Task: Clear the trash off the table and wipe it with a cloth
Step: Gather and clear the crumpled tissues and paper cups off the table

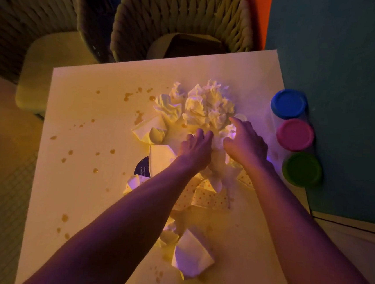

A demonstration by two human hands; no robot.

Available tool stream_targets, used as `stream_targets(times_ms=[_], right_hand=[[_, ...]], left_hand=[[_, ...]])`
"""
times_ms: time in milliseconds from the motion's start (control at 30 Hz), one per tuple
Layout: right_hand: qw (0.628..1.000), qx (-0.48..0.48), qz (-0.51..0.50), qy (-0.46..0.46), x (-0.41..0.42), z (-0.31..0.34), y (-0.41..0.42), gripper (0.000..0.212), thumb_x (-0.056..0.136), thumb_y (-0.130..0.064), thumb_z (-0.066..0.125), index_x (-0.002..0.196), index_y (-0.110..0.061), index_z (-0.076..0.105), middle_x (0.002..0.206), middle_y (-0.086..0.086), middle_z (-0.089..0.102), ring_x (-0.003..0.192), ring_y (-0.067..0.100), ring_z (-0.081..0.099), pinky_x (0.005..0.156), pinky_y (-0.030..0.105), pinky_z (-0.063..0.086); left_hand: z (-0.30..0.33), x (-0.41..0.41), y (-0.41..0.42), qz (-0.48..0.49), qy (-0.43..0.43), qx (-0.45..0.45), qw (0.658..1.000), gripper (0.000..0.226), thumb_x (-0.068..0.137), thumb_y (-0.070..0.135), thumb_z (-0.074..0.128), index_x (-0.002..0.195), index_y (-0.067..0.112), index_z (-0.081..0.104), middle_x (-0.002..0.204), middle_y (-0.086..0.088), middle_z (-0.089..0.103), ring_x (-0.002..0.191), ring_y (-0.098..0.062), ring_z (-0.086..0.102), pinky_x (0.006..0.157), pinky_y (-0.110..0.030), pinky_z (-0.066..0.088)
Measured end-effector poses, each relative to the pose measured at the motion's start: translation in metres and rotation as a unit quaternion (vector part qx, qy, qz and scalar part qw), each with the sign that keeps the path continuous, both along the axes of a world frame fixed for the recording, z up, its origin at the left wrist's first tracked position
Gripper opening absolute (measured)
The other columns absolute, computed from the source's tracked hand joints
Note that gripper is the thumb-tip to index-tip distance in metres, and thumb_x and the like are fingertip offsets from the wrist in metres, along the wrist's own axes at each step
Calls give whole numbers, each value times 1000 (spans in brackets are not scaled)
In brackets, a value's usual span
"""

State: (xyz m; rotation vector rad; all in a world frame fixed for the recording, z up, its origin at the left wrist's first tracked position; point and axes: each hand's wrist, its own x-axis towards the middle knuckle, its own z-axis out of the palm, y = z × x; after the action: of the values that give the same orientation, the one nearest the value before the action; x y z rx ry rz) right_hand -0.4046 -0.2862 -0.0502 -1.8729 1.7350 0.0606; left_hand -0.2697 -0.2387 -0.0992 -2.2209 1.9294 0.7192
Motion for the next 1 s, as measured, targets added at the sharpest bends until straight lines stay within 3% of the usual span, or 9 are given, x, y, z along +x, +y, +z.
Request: stream_targets(times_ms=[200,433,567,667,1000], right_hand=[[993,-21,52,108,14,-4,-12,45,92,-26,50,137,-24,45,138,8,41,122,36,52,92,41,41],[991,-17,57,121,13,-20,-3,34,91,-21,50,126,-18,48,131,12,39,116,39,53,89,45,42],[989,-22,62,134,16,-23,4,38,93,-23,51,130,-21,44,133,14,39,116,39,55,88,43,43],[987,-23,66,141,14,-29,8,40,94,-23,51,132,-21,43,133,14,40,116,38,54,86,43,44],[994,-50,36,95,2,-48,22,36,87,-25,63,118,-10,50,130,14,38,110,37,54,80,43,48]], left_hand=[[25,16,5,48,66,3,997,32,94,31,54,118,10,49,122,-17,43,105,-47,56,80,-45,41],[34,9,47,-20,66,81,994,41,92,37,61,127,19,48,136,-10,39,109,-39,59,85,-46,53],[20,-1,60,-18,14,44,999,37,91,29,62,123,17,50,127,-11,46,110,-37,56,74,-42,43],[13,-5,62,-18,-4,17,1000,35,91,27,63,122,17,49,122,-12,53,110,-37,55,77,-43,46],[32,6,58,39,124,-66,989,32,84,22,61,113,16,50,102,-16,60,95,-42,57,67,-37,33]])
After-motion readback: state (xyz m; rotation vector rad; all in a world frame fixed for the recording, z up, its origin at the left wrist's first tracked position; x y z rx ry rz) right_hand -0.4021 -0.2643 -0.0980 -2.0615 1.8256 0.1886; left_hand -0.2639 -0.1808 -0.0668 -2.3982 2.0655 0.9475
